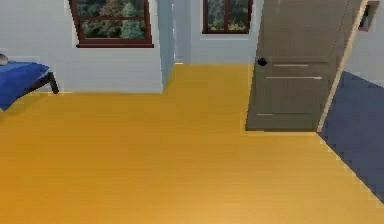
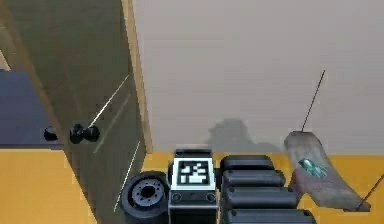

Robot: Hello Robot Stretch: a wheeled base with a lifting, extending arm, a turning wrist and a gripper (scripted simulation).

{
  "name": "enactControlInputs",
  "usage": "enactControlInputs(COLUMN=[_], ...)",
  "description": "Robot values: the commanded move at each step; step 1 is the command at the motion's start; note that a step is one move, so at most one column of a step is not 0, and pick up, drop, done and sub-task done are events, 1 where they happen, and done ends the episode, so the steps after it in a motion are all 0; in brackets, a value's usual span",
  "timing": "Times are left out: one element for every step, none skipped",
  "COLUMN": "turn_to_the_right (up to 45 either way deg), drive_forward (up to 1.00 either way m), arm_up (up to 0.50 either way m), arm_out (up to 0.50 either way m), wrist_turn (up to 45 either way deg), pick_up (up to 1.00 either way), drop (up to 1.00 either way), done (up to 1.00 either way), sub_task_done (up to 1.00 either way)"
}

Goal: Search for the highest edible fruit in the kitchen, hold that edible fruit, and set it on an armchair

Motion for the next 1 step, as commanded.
enactControlInputs(turn_to_the_right=[0.0], drive_forward=[0.25], arm_up=[0.00], arm_out=[0.00], wrist_turn=[0.0], pick_up=[0.00], drop=[0.00], done=[0.00], sub_task_done=[0.00])
